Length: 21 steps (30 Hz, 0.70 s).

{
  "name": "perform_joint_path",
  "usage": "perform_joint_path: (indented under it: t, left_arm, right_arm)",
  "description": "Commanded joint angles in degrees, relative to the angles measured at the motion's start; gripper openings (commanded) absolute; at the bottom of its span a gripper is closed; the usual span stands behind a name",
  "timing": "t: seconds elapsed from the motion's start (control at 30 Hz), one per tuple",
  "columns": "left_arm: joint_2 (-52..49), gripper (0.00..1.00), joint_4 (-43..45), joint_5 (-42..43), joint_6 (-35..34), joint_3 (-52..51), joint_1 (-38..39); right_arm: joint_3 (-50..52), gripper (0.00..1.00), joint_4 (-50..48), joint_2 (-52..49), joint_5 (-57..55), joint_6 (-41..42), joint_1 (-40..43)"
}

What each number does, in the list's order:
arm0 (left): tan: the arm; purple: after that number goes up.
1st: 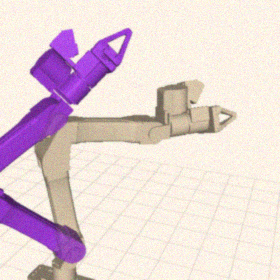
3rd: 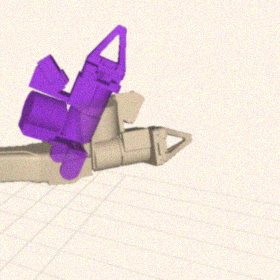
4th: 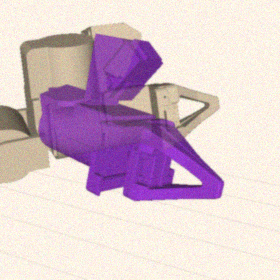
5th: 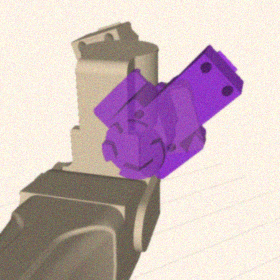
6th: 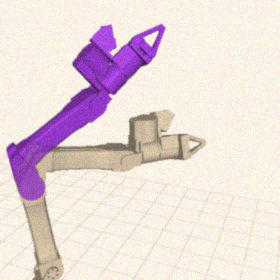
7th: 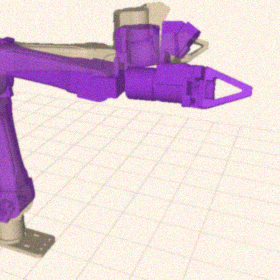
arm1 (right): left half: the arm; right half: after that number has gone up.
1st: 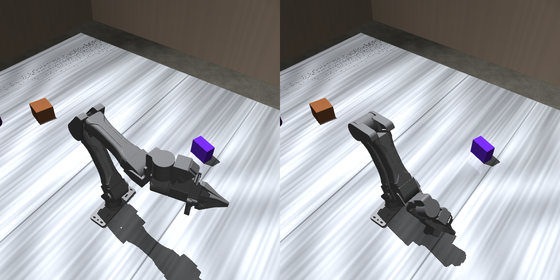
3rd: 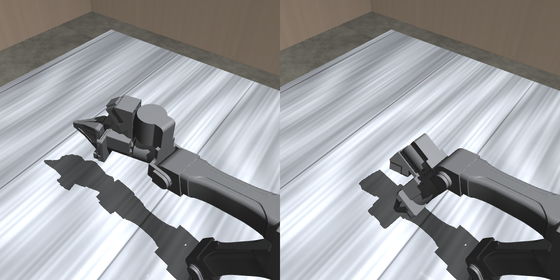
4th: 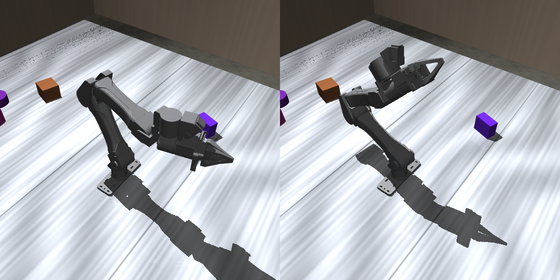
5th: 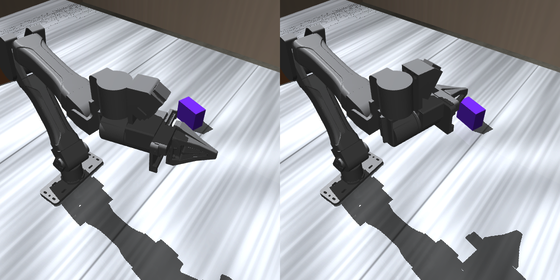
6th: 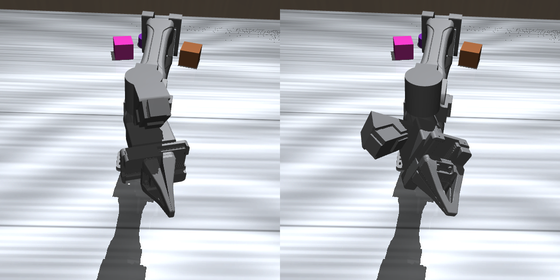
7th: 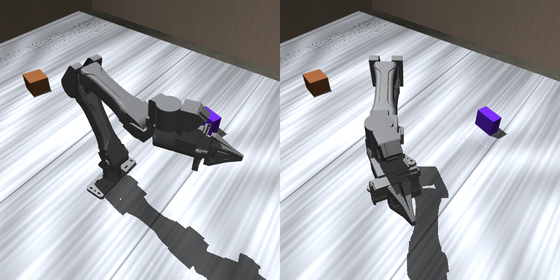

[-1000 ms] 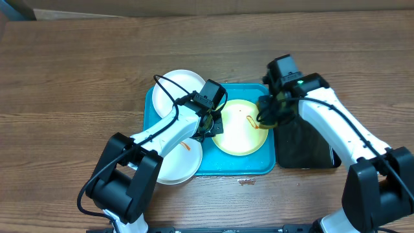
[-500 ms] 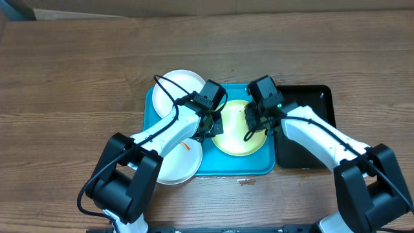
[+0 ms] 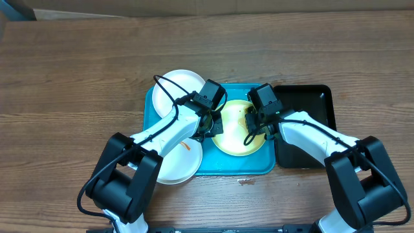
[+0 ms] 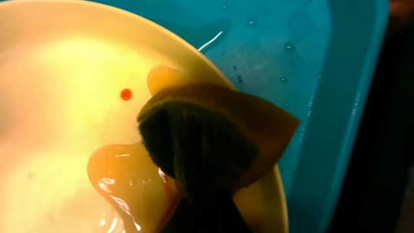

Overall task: Clean dirty plates on tray and stack at the side
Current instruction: 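Wipe the yellow plate surface with the sponge in the right gripper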

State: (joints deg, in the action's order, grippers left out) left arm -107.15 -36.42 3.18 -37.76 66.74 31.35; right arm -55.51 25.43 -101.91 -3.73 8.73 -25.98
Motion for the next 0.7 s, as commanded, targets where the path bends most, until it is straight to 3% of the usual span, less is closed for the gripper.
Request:
perform_joint_path:
  t: [0.0,0.1,0.43,0.53,0.67]
  left_arm:
    - [-0.76,0.04,-0.42,1.18,0.5,0.17,-0.22]
    - [-0.76,0.04,-0.44,1.25,0.52,0.17,-0.22]
    - [-0.76,0.04,-0.42,1.29,0.52,0.17,-0.22]
    - [-0.79,0.04,-0.44,1.31,0.52,0.17,-0.22]
    - [-0.79,0.04,-0.83,1.29,0.52,0.17,-0.22]
  right_arm:
    - [0.22,0.04,0.46,-2.73,12.96,-1.88,-0.33]
    - [-0.24,0.04,0.79,-2.69,20.76,-4.74,-0.33]
    - [-9.81,0.04,9.68,-2.14,22.95,-8.96,0.83]
    - [-15.13,0.04,14.21,-2.14,22.77,-12.11,1.14]
    - [-17.66,0.04,16.76,-2.19,12.79,-13.35,1.4]
